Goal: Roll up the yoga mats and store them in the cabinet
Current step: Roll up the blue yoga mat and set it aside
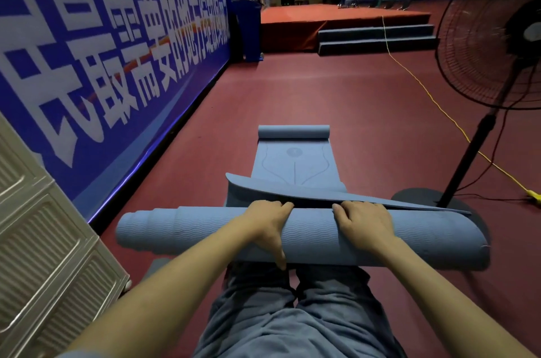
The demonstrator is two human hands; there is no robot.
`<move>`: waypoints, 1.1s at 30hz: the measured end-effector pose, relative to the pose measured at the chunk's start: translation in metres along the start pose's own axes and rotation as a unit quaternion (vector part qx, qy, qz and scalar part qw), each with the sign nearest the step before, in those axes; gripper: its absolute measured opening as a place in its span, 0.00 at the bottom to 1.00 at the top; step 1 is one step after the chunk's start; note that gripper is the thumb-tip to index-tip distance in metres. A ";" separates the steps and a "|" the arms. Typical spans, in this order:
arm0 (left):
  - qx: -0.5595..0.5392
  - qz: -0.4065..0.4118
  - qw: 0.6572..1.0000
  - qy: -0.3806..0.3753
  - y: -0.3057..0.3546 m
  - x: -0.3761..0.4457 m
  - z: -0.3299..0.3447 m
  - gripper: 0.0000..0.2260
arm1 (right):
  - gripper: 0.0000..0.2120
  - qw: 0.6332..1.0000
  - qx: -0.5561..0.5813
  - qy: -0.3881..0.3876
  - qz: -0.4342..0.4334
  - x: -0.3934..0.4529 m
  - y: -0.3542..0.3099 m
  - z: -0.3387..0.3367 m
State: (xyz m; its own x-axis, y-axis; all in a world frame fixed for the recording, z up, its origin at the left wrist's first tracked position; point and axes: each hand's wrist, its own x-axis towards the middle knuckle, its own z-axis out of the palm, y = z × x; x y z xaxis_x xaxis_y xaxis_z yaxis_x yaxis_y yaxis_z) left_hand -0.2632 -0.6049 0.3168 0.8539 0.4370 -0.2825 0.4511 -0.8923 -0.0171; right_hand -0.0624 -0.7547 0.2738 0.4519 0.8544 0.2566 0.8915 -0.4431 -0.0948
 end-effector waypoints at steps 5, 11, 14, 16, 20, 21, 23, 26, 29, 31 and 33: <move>-0.010 -0.001 1.000 -0.020 -0.002 0.001 -0.010 0.47 | 0.27 0.999 0.016 -0.040 0.000 0.006 0.002 -0.009; -0.083 0.009 0.991 -0.104 0.002 -0.004 -0.027 0.43 | 0.30 0.982 0.021 -0.185 0.019 0.007 0.005 -0.022; -0.183 0.021 0.963 -0.199 0.004 -0.010 -0.026 0.36 | 0.39 0.956 0.019 -0.290 0.041 0.012 0.009 -0.022; -0.220 0.030 0.944 -0.244 0.004 -0.012 -0.023 0.32 | 0.44 0.944 0.031 -0.326 0.043 0.008 0.010 -0.023; -0.216 0.043 0.952 -0.211 -0.001 -0.010 -0.016 0.31 | 0.32 0.955 0.076 -0.286 0.012 -0.003 0.005 -0.029; -0.223 0.040 0.954 -0.195 -0.004 -0.008 -0.013 0.32 | 0.29 0.968 0.074 -0.241 -0.017 -0.007 0.003 -0.029; -0.249 0.037 0.957 -0.144 -0.015 -0.006 -0.009 0.35 | 0.26 0.987 0.056 -0.134 -0.066 -0.014 -0.001 -0.025; -0.318 0.023 0.947 -0.023 -0.037 -0.003 -0.006 0.33 | 0.24 0.995 0.036 -0.032 -0.092 -0.025 -0.007 -0.013; -0.358 -0.041 0.927 0.102 -0.053 0.002 -0.004 0.25 | 0.36 0.994 0.024 -0.016 -0.102 -0.029 -0.011 -0.002; -0.301 -0.076 0.936 0.166 -0.053 0.011 0.000 0.16 | 0.49 0.991 0.004 -0.072 -0.116 -0.027 -0.014 -0.002; -0.239 -0.108 0.937 0.233 -0.043 0.017 0.006 0.12 | 0.63 0.986 -0.031 -0.107 -0.122 -0.021 -0.019 -0.003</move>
State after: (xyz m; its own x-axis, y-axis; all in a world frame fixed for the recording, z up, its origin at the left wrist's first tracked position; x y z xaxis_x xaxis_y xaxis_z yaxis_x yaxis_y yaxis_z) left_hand -0.2702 -0.5599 0.3068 0.6995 0.7030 0.1285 0.5966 -0.6734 0.4366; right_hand -0.0890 -0.7653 0.2732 0.2276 0.9723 0.0540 0.9736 -0.2283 0.0060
